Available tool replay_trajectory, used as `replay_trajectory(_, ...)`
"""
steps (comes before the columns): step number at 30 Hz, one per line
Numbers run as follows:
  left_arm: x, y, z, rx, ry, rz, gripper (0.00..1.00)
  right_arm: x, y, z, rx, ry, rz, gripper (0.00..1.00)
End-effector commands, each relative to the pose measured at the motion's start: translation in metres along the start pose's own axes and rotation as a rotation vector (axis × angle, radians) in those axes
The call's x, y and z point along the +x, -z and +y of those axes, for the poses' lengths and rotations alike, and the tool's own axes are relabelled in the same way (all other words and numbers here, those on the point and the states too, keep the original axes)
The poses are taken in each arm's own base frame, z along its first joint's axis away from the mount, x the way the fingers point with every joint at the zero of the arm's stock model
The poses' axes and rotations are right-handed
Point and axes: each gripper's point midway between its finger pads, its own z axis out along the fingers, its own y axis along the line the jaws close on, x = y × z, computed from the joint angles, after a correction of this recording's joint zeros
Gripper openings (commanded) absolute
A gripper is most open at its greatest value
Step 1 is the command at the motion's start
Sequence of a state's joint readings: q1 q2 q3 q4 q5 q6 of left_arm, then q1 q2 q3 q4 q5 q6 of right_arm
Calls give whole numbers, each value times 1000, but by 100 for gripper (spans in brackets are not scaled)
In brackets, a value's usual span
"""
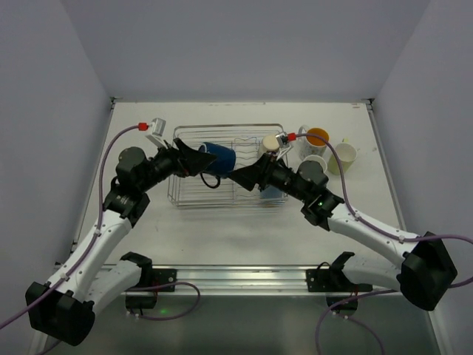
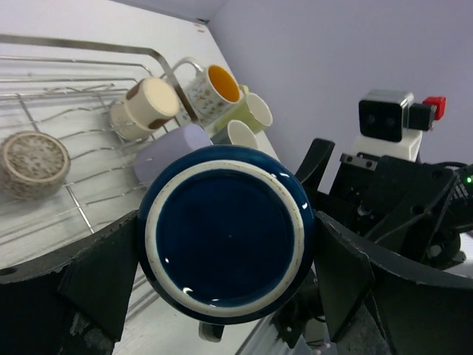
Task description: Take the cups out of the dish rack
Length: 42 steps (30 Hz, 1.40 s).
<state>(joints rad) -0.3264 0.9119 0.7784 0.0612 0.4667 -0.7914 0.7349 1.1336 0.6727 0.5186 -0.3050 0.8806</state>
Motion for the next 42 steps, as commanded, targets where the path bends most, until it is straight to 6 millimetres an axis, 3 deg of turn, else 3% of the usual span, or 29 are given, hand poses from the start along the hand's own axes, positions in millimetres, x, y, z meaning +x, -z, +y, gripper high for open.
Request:
replay_trajectory(1, -12, 11, -48, 227, 34, -43, 6, -39, -10, 47, -136, 43, -121, 79)
replay_trajectory(7, 1, 17, -66, 348, 102, -8, 6, -40, -28, 59, -172, 21, -110, 75)
replay_trajectory(10, 3, 20, -72, 366, 104, -7, 10, -40, -31, 65, -208, 0, -122, 61)
replay_trajectory(11, 3, 21, -72, 365, 104, -12, 12, -42, -29, 68, -225, -2, -138, 47)
replay_trajectory(13, 5, 23, -72, 364, 108, -16, 20, -40, -26, 67, -226, -15, -150, 34)
replay_trajectory(14, 5, 23, -71, 361, 108, -20, 24, -41, -24, 67, -227, -15, -157, 19)
replay_trajectory(15, 5, 23, -71, 362, 107, -19, 30, -38, -23, 65, -221, -18, -152, 9)
replay_trajectory(16, 8, 23, -71, 363, 103, -11, 48, -39, -21, 64, -214, -18, -158, 1)
replay_trajectory(17, 10, 23, -69, 358, 99, -3, 57, -43, -14, 70, -222, -12, -171, 0)
replay_trajectory(18, 11, 23, -68, 351, 91, 1, 75, -39, -12, 64, -195, -2, -159, 0)
replay_trajectory(21, 7, 23, -62, 284, 6, -2, 95, -34, 4, 51, -74, 63, -116, 0)
replay_trajectory(22, 12, 21, -44, 197, -46, 18, 98, -30, 9, 42, -15, 84, -93, 0)
replay_trajectory(24, 5, 22, -38, 127, -126, 18, 100, -24, 34, 16, 164, 153, -40, 0)
replay_trajectory(25, 12, 25, -18, 38, -173, 50, 100, -22, 46, 5, 233, 174, -32, 0)
replay_trajectory(26, 13, 27, -12, 4, -198, 59, 100, -16, 67, -26, 402, 189, -6, 0)
replay_trajectory(28, 18, 33, 6, -72, -272, 80, 100, -24, 101, -36, 503, 232, -31, 0)
replay_trajectory(29, 20, 35, 12, -95, -292, 88, 100, -14, 121, -54, 595, 231, 18, 0)
replay_trajectory(30, 24, 37, 19, -116, -313, 98, 100, -19, 136, -56, 630, 237, -6, 0)
replay_trajectory(36, 31, 49, 52, -246, -404, 101, 100, -26, 217, -133, 1037, 199, -67, 0)
replay_trajectory(37, 29, 50, 56, -267, -418, 93, 100, -28, 227, -146, 1104, 183, -82, 0)
replay_trajectory(42, 38, 53, 76, -321, -427, 100, 100, -38, 234, -177, 1223, 110, -118, 0)
